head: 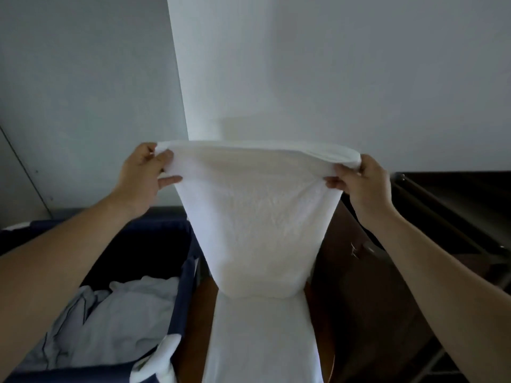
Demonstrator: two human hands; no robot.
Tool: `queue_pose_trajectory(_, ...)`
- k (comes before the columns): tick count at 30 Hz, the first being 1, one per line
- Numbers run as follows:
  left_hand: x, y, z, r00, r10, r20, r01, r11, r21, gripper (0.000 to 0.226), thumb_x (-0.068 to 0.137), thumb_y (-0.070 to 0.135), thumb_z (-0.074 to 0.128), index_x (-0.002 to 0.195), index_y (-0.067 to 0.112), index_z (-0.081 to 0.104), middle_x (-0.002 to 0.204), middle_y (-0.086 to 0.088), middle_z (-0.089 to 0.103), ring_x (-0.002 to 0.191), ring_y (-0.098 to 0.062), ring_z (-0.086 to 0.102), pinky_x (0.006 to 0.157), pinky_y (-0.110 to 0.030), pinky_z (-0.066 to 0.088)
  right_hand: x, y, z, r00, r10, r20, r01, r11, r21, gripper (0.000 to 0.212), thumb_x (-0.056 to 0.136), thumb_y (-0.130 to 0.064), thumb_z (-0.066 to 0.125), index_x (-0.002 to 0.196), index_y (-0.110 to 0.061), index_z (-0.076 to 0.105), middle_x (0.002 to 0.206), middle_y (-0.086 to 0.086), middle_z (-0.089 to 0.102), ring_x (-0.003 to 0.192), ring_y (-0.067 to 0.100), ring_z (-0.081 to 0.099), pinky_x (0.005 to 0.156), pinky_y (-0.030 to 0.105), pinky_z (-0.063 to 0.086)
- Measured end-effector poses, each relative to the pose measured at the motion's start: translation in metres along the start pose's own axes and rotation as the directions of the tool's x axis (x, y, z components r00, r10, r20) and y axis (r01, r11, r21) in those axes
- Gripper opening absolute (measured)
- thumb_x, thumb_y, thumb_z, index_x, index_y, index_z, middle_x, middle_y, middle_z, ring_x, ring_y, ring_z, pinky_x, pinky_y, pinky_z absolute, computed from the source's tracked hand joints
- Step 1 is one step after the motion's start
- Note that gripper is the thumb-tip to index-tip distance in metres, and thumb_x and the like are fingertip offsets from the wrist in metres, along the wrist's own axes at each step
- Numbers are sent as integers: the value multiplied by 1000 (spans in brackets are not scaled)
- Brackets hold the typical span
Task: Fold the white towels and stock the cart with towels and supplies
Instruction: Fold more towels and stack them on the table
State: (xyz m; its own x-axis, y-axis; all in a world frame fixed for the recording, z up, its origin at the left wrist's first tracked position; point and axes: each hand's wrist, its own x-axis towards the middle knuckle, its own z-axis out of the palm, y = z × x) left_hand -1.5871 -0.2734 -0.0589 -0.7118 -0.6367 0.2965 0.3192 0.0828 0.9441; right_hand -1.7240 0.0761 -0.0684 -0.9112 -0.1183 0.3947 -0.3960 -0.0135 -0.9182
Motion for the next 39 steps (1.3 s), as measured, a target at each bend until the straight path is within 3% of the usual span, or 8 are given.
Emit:
queue_pose_trajectory(5,-87,-52,-45,958,-267,102,266,964,27,15,97,4,56,113,4,56,109,-18,60,101,-34,58,75,-40,62,-93,39,-23,980,194,52,-189,978,-87,11,94,-7,64,103,-10,67,96,16,72,76,35,73,77,52,58)
queue_pose_trajectory(15,-214,-120,-96,746,-632,209,532,755,383,20,92,3,61,112,-3,61,109,-23,67,103,-35,68,92,-48,56,-219,85,-66,811,573,119,-468,756,-458,12,88,-11,72,98,-4,69,69,16,70,55,23,61,45,27,42)
queue_pose_trajectory(19,-223,-137,-107,674,-694,254,521,690,503,13,89,-1,63,102,-2,64,107,-23,67,101,-34,67,84,-37,57,-234,93,-81,703,672,235,-436,667,-604,13,86,-12,74,94,-3,71,59,14,62,50,19,50,44,24,34)
queue_pose_trajectory(22,-217,-151,-113,526,-782,334,475,596,648,16,85,-4,66,101,-4,64,109,-24,67,106,-35,66,91,-38,57,-234,105,-88,566,767,301,-410,579,-705,13,81,-10,77,90,-4,72,59,8,62,55,16,52,49,23,36)
queue_pose_trajectory(25,-196,-163,-107,414,-837,357,446,528,722,29,77,4,72,104,-5,65,104,-19,71,103,-31,68,95,-39,56,-216,123,-85,539,778,324,-415,580,-701,12,78,-8,78,90,-5,76,66,2,67,64,13,57,56,19,41)
queue_pose_trajectory(28,-162,-178,-89,433,-840,326,516,528,674,17,86,1,64,102,-4,62,98,-17,74,95,-30,71,87,-37,56,-181,149,-73,555,762,335,-485,623,-614,16,79,-6,76,94,-8,78,88,2,77,81,11,68,70,19,46)
queue_pose_trajectory(32,-104,-225,-63,501,-843,197,649,517,559,28,89,8,61,116,2,59,108,-17,73,102,-33,71,100,-49,50,-116,214,-47,572,766,293,-641,641,-423,20,85,-10,71,105,-8,74,100,5,77,98,22,71,88,34,52)
queue_pose_trajectory(39,-54,-396,-10,529,-845,-82,746,417,519,22,94,12,60,115,8,60,109,-13,69,105,-30,64,100,-49,49,-65,391,13,426,883,199,-825,469,-316,20,96,-17,63,113,-8,66,107,8,71,94,23,67,74,34,53)
